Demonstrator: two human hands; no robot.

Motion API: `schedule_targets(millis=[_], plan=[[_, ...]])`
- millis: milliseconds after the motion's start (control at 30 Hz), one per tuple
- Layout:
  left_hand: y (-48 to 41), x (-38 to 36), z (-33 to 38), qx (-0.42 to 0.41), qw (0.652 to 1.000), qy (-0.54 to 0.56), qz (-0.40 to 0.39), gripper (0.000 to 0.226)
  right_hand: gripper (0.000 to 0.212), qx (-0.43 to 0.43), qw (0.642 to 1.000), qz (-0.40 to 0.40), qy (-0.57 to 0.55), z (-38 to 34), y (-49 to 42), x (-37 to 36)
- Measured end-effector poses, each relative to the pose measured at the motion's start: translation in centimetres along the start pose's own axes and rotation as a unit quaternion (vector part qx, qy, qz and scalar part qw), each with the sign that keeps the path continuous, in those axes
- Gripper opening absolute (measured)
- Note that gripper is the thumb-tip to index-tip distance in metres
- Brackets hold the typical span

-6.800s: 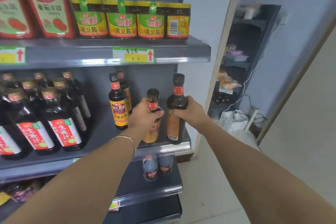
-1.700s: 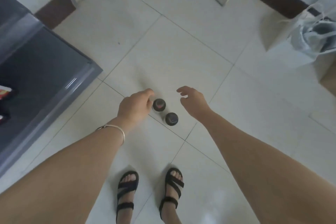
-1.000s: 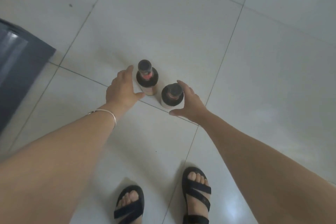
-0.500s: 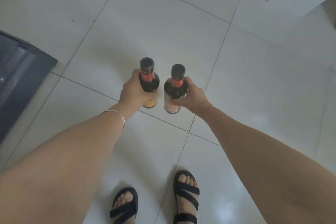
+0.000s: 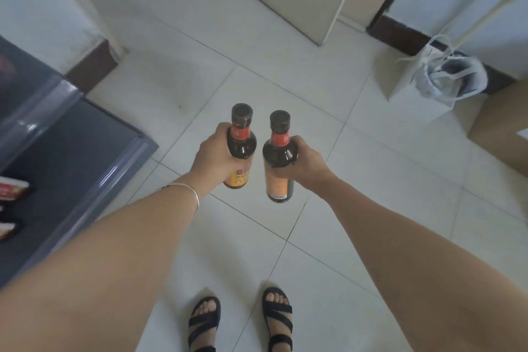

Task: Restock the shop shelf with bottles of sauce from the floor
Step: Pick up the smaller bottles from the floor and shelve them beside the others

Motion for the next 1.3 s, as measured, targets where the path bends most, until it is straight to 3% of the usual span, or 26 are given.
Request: schedule_targets(millis=[233, 467, 633, 867, 1300], plan=[[3.0, 12.5, 7.6, 0.004, 0.997, 0.03, 0.073, 0.064, 0.055, 0.078, 0.996, -0.037, 0.006, -14.2, 3.0, 4.7], [8.9, 25.1, 11.5, 0.035, 0.986, 0.048, 0.153, 0.065, 0.048, 0.166, 0.982, -0.089, 0.002, -27.1, 7.3, 5.0], [13.1, 34.0, 11.2, 0.058, 0.967, 0.083, 0.232, 0.076, 0.051, 0.234, 0.963, -0.13, -0.003, -35.8, 10.5, 2.2], [16.6, 46.4, 11.1, 0.046, 0.946, 0.092, 0.307, 0.067, 0.067, 0.318, 0.929, -0.187, -0.012, -48.1, 15.4, -3.4], [20.0, 61.5, 8.7, 0.033, 0.891, 0.134, 0.433, 0.07, 0.059, 0.413, 0.881, -0.224, -0.044, -63.8, 19.8, -11.1]])
Point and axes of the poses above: each hand's wrist, its own y-axis away from the middle knuckle, its own x-axis out of the back of the hand, z = x × y, the point moved 6 cm from there along -y, towards the middle knuckle, and after that the axes turned 10 degrees about z, right-handed, at the moved point
